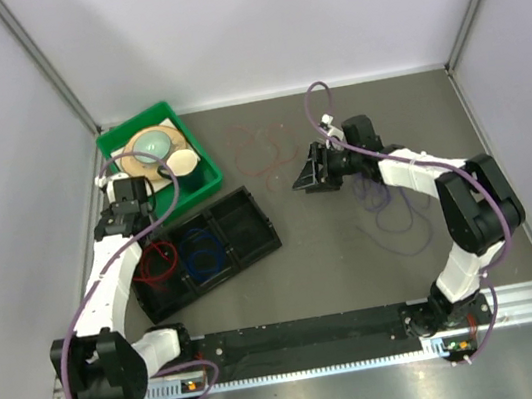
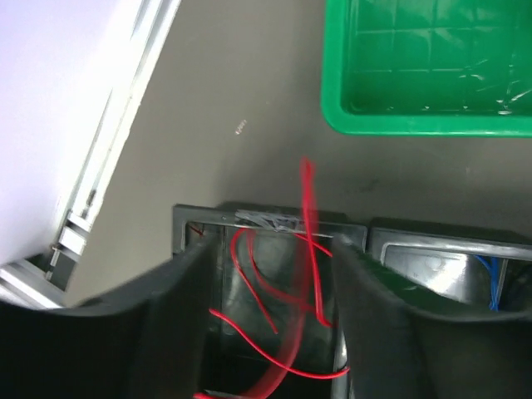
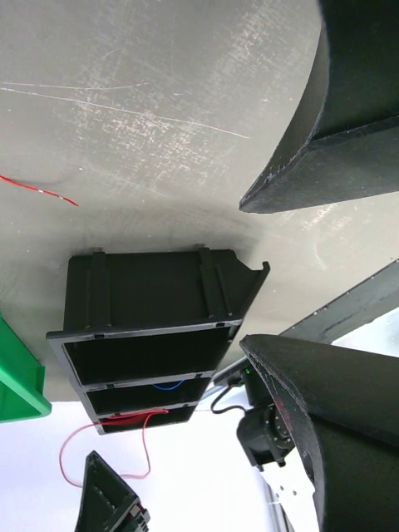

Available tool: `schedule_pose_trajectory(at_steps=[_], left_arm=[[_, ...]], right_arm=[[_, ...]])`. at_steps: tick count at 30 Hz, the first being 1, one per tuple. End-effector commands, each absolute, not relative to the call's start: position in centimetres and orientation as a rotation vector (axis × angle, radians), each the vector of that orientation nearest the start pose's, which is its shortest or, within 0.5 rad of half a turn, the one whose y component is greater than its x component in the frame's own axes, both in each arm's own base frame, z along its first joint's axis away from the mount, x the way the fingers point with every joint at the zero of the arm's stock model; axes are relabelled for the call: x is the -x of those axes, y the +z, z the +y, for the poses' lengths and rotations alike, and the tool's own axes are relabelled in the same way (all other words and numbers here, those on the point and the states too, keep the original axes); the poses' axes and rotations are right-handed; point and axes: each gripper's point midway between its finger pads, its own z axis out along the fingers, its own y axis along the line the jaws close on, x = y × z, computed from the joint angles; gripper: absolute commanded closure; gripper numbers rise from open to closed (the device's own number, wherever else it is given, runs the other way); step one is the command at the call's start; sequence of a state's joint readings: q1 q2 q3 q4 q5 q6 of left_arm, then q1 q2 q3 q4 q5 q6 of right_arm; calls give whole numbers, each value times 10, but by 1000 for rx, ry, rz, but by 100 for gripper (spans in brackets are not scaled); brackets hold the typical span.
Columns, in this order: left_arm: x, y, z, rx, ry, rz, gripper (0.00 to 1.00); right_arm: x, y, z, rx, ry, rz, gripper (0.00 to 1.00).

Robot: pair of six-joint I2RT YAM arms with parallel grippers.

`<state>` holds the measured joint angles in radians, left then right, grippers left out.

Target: Untangle the cables

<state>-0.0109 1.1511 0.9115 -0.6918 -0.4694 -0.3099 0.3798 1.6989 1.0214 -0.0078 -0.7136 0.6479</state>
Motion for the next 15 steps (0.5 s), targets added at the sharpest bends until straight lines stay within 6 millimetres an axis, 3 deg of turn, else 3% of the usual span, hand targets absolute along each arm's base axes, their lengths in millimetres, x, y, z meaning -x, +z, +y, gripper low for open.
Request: schedule_pose_trajectory(at_steps=[1, 8, 10, 15], left_arm=[[-281, 151, 62, 545, 396, 2321, 34], [-288, 179, 49, 484, 286, 2298, 35], [-290, 178, 39, 441, 226, 2314, 35], [-282, 154, 12, 383, 127, 2398, 35]], right_arm=[[-332, 129, 286, 159, 1349, 2373, 40], [-333, 129, 287, 157, 1351, 2370, 40], [-333, 129, 289, 159, 1356, 2370, 40], [-333, 130, 292, 164, 1358, 2371, 40]])
